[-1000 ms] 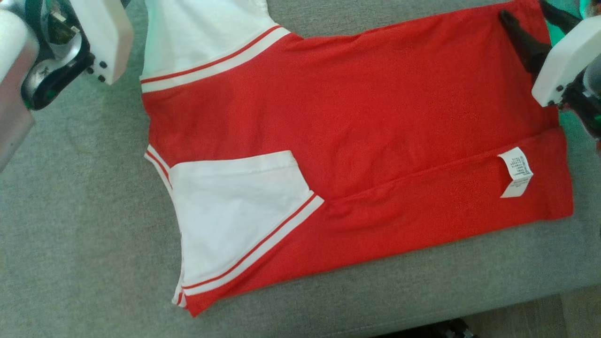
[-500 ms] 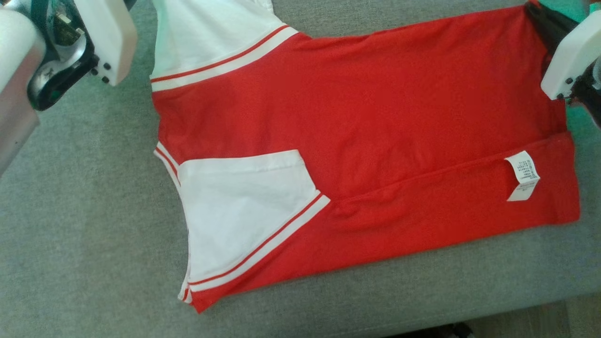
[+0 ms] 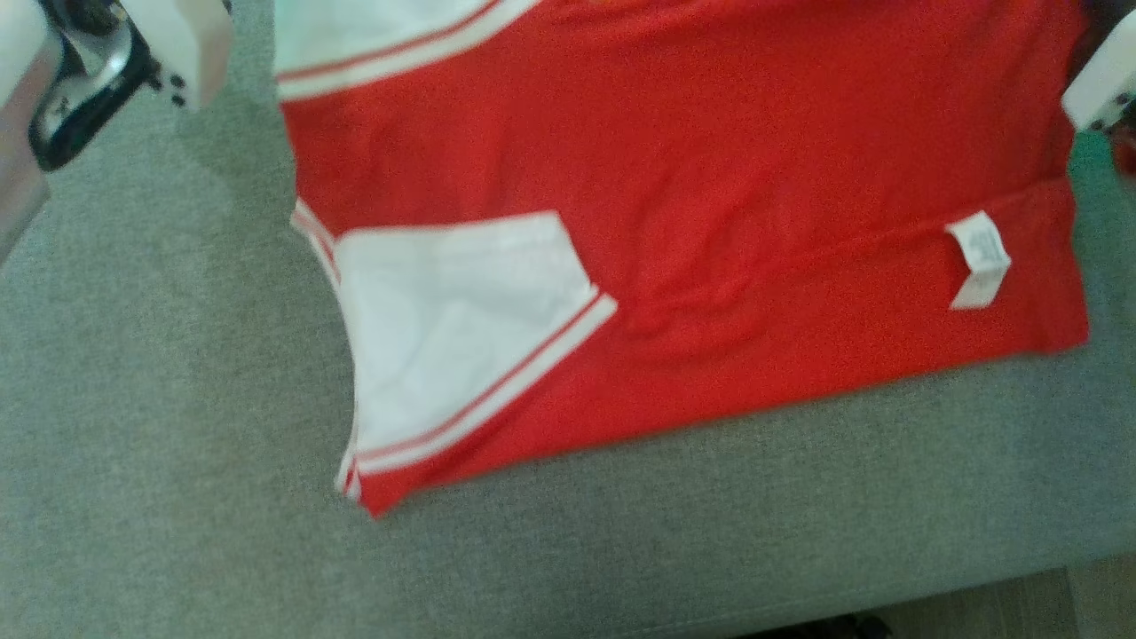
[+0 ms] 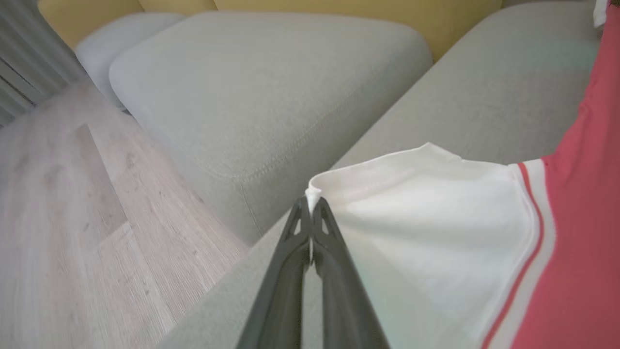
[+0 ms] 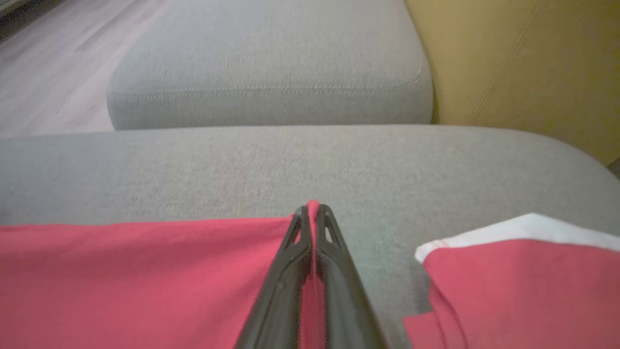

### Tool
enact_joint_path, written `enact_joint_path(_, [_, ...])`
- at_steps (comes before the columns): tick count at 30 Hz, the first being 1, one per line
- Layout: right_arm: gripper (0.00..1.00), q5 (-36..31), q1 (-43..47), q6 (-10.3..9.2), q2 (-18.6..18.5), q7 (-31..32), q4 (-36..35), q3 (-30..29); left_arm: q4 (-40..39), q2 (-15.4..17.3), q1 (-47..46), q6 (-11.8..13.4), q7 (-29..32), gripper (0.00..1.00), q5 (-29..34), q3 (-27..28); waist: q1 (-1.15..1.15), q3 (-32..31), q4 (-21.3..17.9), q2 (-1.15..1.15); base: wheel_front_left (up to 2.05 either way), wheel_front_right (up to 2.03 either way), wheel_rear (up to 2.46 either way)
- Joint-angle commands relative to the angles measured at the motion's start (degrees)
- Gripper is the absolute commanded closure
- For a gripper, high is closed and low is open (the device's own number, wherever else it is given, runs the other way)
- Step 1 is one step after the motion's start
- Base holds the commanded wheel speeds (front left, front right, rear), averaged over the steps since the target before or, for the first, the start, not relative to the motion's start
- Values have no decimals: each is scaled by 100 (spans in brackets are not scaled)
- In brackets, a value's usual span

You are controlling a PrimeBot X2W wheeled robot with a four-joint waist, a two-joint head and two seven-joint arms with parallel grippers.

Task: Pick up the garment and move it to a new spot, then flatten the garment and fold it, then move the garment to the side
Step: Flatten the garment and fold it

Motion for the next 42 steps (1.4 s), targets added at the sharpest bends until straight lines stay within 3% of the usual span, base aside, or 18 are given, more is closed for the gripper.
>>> enact_joint_path(1, [100, -28, -99, -4, -109, -135, -71, -79, 3, 145, -400, 11, -178, 100, 69, 310, 0, -25, 2, 0, 0, 0, 0])
enact_joint_path(12, [100, 68, 117, -4, -71, -636, 63, -184, 155, -1, -167, 11, -961, 100, -61, 191, 0, -344, 162, 0, 0, 0, 0])
enact_joint_path(19, [100, 170, 664, -4, -185, -827, 62, -278, -234, 213, 364, 63, -1227, 100, -129, 79, 0, -581, 313, 0, 0, 0, 0])
enact_joint_path(24, [100, 201, 1100, -4, -227, -1037, 45, -457, -844, 485, 916, 321, -1382, 100, -227, 37, 0, -750, 422, 0, 0, 0, 0])
enact_joint_path(35, [100, 178, 2089, -4, -290, -1261, -284, -881, -2499, 1200, 2075, 1133, -1433, 100, -437, -78, 0, -829, 577, 0, 0, 0, 0])
enact_joint_path(42, [100, 28, 2641, -4, -325, -1313, -671, -1212, -3272, 1482, 2632, 1570, -1436, 100, -506, -153, 0, -857, 624, 0, 0, 0, 0])
